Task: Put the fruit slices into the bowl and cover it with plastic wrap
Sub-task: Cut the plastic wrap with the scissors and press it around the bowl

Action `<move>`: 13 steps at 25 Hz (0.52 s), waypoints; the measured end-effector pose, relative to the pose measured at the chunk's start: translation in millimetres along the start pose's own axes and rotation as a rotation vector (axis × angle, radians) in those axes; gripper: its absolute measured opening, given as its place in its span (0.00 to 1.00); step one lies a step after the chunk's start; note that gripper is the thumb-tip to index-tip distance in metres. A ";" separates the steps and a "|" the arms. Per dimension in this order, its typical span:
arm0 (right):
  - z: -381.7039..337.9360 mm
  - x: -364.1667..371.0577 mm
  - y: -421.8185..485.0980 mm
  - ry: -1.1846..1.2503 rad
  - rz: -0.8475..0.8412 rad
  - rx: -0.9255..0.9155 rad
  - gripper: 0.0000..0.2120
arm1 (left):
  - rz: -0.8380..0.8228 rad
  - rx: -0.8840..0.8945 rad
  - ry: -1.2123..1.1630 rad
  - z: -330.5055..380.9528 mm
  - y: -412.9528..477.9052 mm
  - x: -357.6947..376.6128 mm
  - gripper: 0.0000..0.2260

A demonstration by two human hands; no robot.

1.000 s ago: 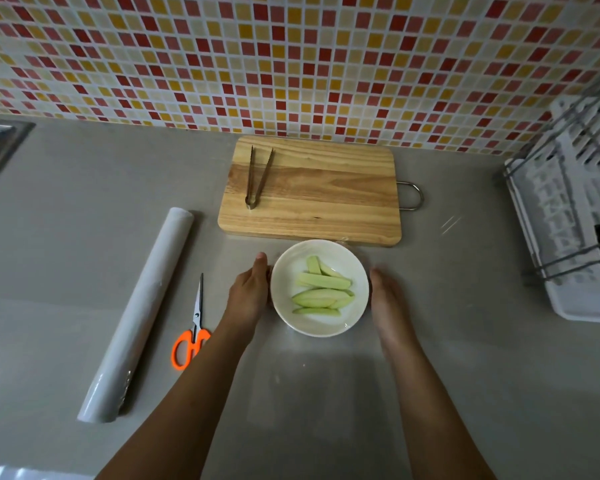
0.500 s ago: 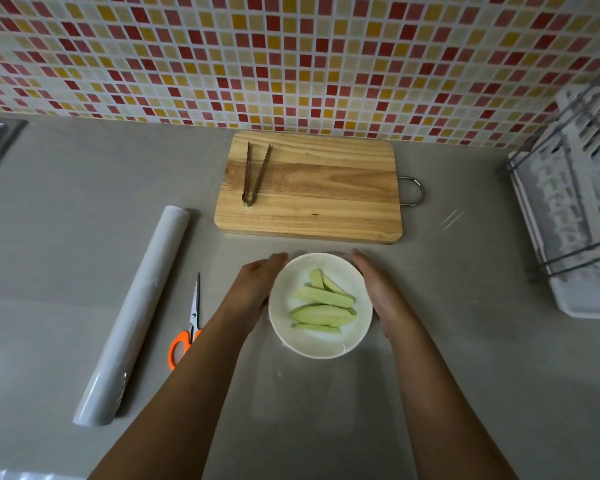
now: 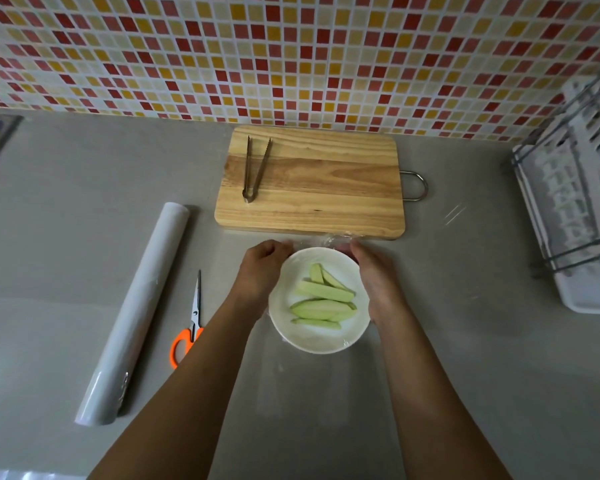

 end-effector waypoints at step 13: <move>7.3 -2.3 3.1 0.054 0.121 0.064 0.13 | 0.214 -0.039 0.078 -3.9 2.6 6.0 0.15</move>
Point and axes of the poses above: each hand's wrist, its own y-axis towards the middle knuckle, its own x-axis out of the palm, z = x × y, the point moved 4 cm from there along y, towards the middle knuckle, and after that the axes turned 5 degrees about y, right-handed, at the moved point
